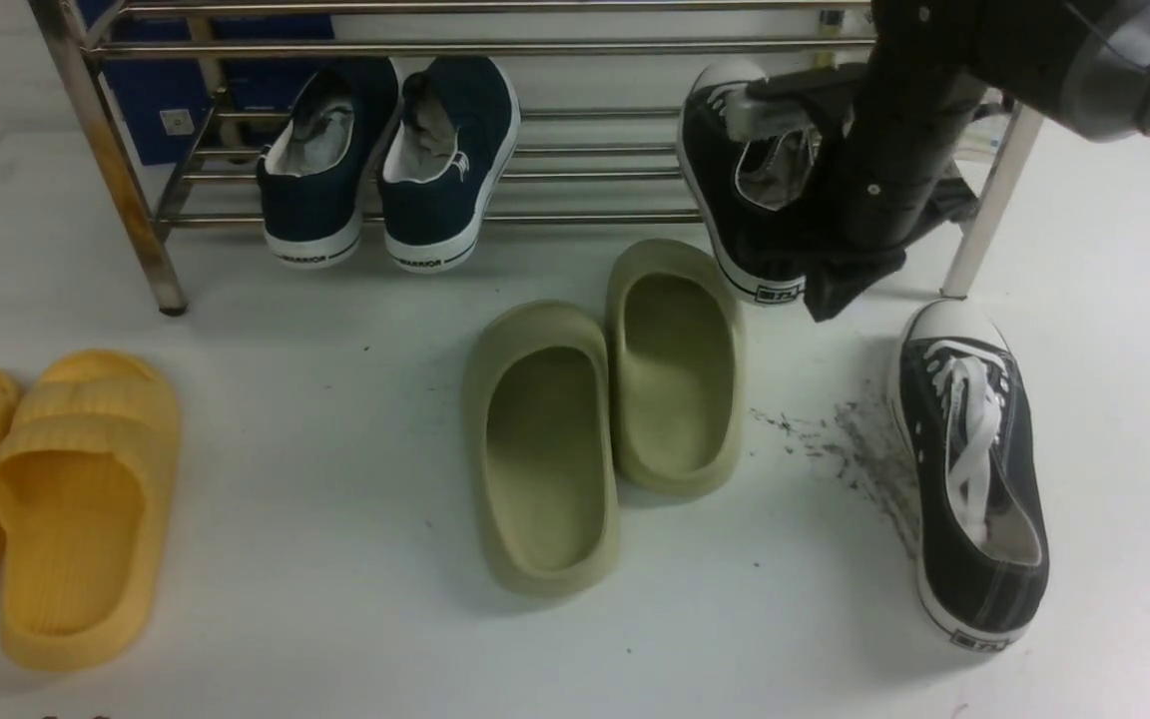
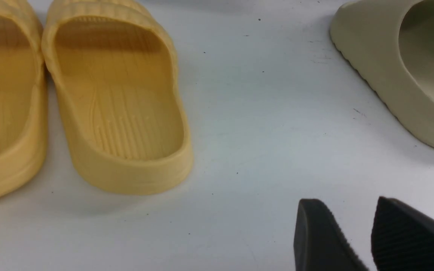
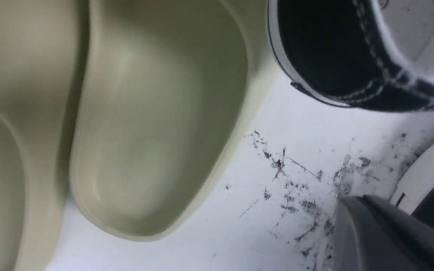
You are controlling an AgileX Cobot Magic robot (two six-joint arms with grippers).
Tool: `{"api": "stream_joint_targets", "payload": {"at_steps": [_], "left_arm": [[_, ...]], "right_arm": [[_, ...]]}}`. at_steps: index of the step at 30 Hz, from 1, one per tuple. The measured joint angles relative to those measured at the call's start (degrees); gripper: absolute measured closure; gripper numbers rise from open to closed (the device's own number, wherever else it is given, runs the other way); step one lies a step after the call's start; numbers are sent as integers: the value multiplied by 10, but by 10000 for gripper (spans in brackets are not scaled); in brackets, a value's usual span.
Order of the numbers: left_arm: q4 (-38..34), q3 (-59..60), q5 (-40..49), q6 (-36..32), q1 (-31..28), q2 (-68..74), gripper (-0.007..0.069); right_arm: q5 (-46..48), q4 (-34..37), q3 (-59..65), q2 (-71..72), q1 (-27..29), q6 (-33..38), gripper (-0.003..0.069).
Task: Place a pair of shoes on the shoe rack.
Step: Use the right arm to put a shoe into the shoe rack
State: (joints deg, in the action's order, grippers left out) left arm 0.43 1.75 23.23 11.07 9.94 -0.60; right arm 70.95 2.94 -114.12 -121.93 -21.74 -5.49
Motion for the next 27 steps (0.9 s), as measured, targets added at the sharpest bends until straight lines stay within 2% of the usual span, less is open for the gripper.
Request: {"api": "stream_joint_targets", "payload": {"at_steps": [6,27], "left_arm": [[0,0,0,0,0,0,386],[0,0,0,0,0,0,386]], "right_arm": [[-79,-3,3,-21,0,-21,662],[-204,-29,3,-21,0,-33,659]]}}
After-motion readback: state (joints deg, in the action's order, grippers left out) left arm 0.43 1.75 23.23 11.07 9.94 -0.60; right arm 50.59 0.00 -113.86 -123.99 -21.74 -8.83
